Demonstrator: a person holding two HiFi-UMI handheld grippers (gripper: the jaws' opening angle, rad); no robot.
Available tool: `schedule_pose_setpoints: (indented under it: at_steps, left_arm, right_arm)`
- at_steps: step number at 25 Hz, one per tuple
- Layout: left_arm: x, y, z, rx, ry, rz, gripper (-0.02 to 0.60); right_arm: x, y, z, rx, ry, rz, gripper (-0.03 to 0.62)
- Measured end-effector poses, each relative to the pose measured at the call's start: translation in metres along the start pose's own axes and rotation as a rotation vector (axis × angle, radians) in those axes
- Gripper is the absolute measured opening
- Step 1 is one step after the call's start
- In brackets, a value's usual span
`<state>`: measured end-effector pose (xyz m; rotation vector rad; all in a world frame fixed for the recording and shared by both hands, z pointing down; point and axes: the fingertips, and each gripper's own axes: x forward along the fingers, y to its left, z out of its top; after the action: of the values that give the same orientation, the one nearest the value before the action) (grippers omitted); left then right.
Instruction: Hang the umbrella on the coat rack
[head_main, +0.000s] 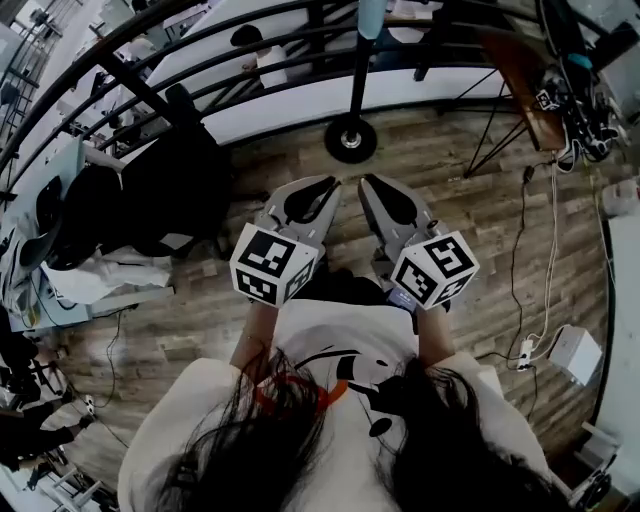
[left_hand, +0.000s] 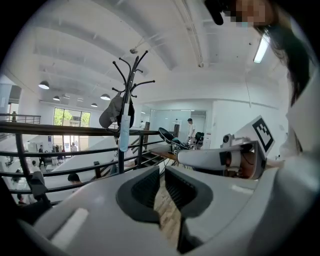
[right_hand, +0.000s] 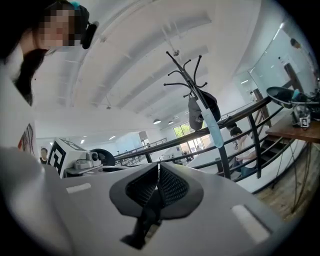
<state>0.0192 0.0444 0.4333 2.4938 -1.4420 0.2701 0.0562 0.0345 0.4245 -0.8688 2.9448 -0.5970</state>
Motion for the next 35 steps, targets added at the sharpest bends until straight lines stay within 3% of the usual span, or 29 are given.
schedule_pose_setpoints:
  at_steps: [4,17,35]
  left_arm:
    - [-0.007,0.003,-0.005,-0.001,0.000,0.011,0.032]
    - [-0.030,0.026,-0.006,-0.023,-0.027,0.083,0.032]
    - [-0.021,0.044,-0.009,-0.037,-0.014,0.085,0.032]
  right_arm:
    - [0.006,0.008,-0.004,-0.010,0.006,0.018,0.043]
    - [0.032,0.022,-0.010,-0.057,0.048,0.075,0.051]
    - [0.047,0.008,-0.012,-0.073,0.070,0.050,0.051]
